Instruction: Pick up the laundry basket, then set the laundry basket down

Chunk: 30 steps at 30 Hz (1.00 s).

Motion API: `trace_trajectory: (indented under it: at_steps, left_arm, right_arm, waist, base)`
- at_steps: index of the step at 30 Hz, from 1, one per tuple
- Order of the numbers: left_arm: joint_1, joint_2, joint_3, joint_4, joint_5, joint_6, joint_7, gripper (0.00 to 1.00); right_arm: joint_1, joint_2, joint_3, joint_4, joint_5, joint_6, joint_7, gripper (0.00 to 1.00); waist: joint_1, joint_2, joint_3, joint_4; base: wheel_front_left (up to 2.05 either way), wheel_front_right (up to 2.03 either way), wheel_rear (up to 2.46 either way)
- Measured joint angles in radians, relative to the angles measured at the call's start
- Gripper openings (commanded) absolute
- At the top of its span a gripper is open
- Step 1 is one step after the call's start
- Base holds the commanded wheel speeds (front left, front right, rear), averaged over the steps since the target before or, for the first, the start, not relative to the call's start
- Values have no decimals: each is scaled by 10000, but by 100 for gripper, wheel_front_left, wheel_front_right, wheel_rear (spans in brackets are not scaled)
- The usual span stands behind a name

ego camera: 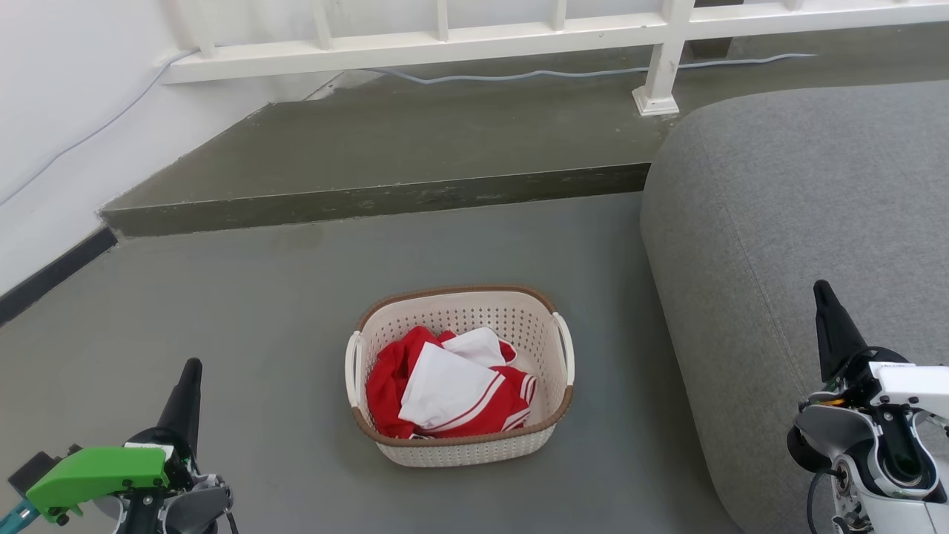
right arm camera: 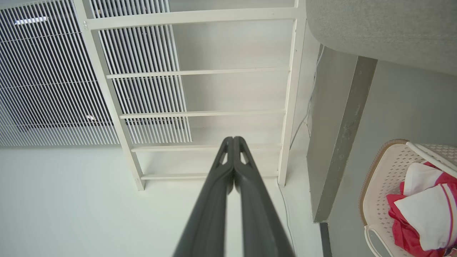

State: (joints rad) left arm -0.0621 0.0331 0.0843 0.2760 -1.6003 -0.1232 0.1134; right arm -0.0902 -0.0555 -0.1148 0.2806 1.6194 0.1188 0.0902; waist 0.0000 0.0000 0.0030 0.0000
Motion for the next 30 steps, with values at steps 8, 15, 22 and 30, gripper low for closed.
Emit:
trace_trajectory:
  at_steps: [8, 15, 22, 30]
  left_arm:
    - [0, 0, 0, -2, 0, 0, 0, 0]
    - [0, 0, 0, -2, 0, 0, 0, 0]
    - [0, 0, 0, -2, 0, 0, 0, 0]
    - [0, 0, 0, -2, 0, 0, 0, 0]
  right_arm:
    - [0, 4, -4, 0, 0, 0, 2, 0]
    - [1, 8, -6, 0, -2, 0, 2, 0]
    - [1, 12, -10, 0, -2, 2, 2, 0]
    - [1, 15, -13, -2, -2, 38, 2, 0]
  waist:
    - [0, 0, 0, 0]
    - [0, 0, 0, 0]
    - [0, 0, 0, 0]
    - [0, 0, 0, 0]
  base:
    - [0, 0, 0]
    - [0, 0, 0]
    - [0, 0, 0]
    - [0, 0, 0]
